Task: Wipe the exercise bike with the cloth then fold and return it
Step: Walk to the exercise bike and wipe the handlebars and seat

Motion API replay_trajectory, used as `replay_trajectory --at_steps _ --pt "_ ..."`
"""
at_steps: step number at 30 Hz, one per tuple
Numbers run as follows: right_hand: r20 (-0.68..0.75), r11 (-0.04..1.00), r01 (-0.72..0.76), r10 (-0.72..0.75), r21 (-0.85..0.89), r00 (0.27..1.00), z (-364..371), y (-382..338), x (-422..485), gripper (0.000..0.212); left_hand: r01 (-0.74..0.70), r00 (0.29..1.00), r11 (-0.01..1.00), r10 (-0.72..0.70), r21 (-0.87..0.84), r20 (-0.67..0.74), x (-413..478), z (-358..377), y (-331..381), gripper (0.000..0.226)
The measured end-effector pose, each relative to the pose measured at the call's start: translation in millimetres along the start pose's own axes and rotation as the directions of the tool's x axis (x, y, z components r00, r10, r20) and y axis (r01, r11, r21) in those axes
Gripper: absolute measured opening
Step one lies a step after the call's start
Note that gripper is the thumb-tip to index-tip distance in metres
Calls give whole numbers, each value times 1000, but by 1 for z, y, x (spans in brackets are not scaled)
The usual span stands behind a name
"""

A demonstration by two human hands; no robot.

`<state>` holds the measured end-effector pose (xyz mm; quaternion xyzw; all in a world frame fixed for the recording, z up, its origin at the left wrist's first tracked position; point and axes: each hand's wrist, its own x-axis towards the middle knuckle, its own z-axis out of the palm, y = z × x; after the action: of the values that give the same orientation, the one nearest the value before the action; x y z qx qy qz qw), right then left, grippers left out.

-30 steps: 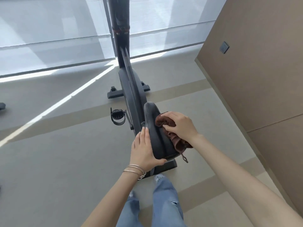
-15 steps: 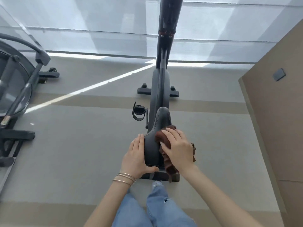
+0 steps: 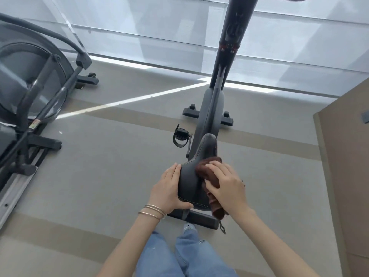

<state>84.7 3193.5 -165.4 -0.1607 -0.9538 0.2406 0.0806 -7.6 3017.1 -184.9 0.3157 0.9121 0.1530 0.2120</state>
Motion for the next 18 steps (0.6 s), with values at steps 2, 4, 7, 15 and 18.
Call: replay_trajectory --at_steps 2,4,7,15,18 --pt "-56 1000 -8 7 -14 998 -3 6 -45 39 8 1000 1000 -8 17 -8 0 1 0 126" --pt "-92 999 -1 -4 -53 996 0 8 -63 36 8 1000 1000 -8 14 -6 -1 0 0 126" --pt "-93 997 -41 35 -67 995 5 2 -32 34 0 1000 1000 0 9 17 -1 -2 1 126" --pt "27 966 -235 233 106 972 -3 5 40 31 -34 999 999 34 -41 15 -3 -4 2 123" --pt "2 850 -472 485 234 874 -8 18 -4 28 -67 997 995 70 -69 38 -2 -8 -6 124"
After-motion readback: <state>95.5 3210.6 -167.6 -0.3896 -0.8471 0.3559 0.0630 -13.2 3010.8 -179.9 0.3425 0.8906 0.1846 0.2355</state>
